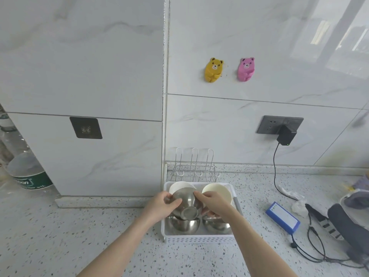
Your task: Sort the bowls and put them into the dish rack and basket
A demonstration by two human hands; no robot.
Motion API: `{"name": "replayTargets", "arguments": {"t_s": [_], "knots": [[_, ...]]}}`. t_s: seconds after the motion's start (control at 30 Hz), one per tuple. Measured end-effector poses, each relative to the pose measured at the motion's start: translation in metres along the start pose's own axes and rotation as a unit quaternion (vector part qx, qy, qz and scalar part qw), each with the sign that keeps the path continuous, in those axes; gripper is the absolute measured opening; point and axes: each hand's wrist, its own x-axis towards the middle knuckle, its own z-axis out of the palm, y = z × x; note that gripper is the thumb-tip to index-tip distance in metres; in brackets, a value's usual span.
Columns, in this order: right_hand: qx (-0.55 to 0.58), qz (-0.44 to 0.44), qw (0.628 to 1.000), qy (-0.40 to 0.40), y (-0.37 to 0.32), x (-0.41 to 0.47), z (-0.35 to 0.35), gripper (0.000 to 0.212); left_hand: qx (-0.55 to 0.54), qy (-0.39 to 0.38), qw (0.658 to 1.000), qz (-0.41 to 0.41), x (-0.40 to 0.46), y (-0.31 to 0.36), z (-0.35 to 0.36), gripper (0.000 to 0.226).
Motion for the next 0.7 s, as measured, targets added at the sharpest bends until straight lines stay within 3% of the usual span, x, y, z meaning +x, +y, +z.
{"name": "replayTargets", "arguments": {"t_s": [0.3,0.7], "knots": [[-0.038,0.015,0.999,-0.005,0.013,0.008,0.006,0.047,-0.015,-0.053,0.998,0.01,0.009,-0.021,0.0,0.025],[-0.093,-0.007,0.996,-0.007,0.019,-0.005,0.009,0.044,0.005,-0.056,0.998,0.015,0.003,-0.039,0.003,0.021]]}}
